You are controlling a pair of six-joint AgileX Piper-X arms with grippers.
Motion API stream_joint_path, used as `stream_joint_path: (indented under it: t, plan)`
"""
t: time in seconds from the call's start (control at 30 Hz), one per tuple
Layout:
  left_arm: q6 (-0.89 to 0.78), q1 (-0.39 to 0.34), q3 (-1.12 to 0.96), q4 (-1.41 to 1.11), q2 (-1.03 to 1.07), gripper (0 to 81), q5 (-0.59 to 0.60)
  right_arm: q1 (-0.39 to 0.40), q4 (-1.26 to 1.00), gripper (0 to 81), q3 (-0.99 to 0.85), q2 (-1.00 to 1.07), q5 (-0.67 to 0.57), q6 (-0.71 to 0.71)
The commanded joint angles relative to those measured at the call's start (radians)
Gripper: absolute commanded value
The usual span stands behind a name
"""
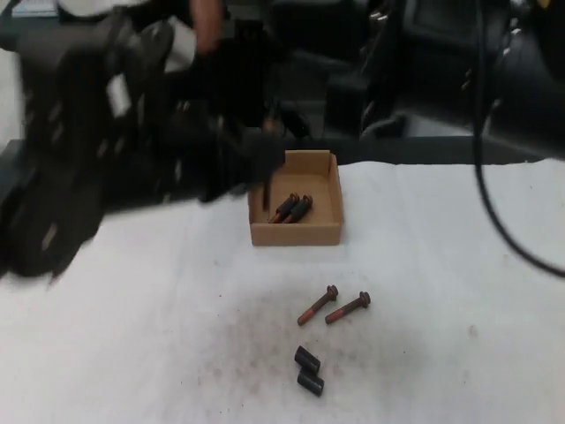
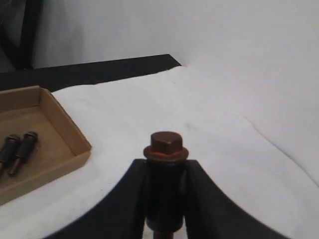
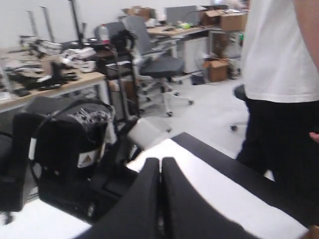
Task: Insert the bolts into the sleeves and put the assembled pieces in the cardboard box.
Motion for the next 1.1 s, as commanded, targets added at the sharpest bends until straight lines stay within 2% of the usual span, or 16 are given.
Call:
stream_joint_path:
  t: [0.0, 0.2, 0.33, 0.6, 0.73, 0.9, 0.97, 1.07]
  plan:
    - [-0.002, 0.057, -0.168, 0.054, 0.166, 0.4, 0.008, -0.083, 0.08, 0.4, 0.0, -0.047, 0.064, -0.001]
    - [0.004, 0.101, -0.483, 0.294, 0.474, 0.4, 0.024, -0.262, 0.236, 0.4, 0.0, -0.086, 0.064, -0.001]
    - [0.043, 0.099, -0.702, 0.463, 0.664, 0.4, 0.021, -0.319, 0.295, 0.4, 0.0, -0.086, 0.064, -0.001]
    - [0.04, 0.099, -1.061, 0.732, 0.987, 0.4, 0.015, -0.338, 0.332, 0.4, 0.0, -0.086, 0.064, -0.001]
    - [0.06, 0.099, -1.122, 0.745, 1.051, 0.4, 0.004, -0.338, 0.331, 0.4, 0.0, -0.081, 0.064, -0.001]
    - [0.163, 0.099, -1.124, 0.737, 1.055, 0.6, -0.12, -0.338, 0.334, 0.4, 0.0, -0.071, 0.064, -0.001]
    - [0.18, 0.101, -1.124, 0.741, 1.055, 2.8, -0.12, -0.338, 0.34, 0.4, 0.004, -0.065, 0.064, -0.001]
    - [0.176, 0.104, -1.124, 0.752, 1.055, 12.0, -0.119, -0.338, 0.338, 0.4, 0.022, -0.065, 0.064, -0.001]
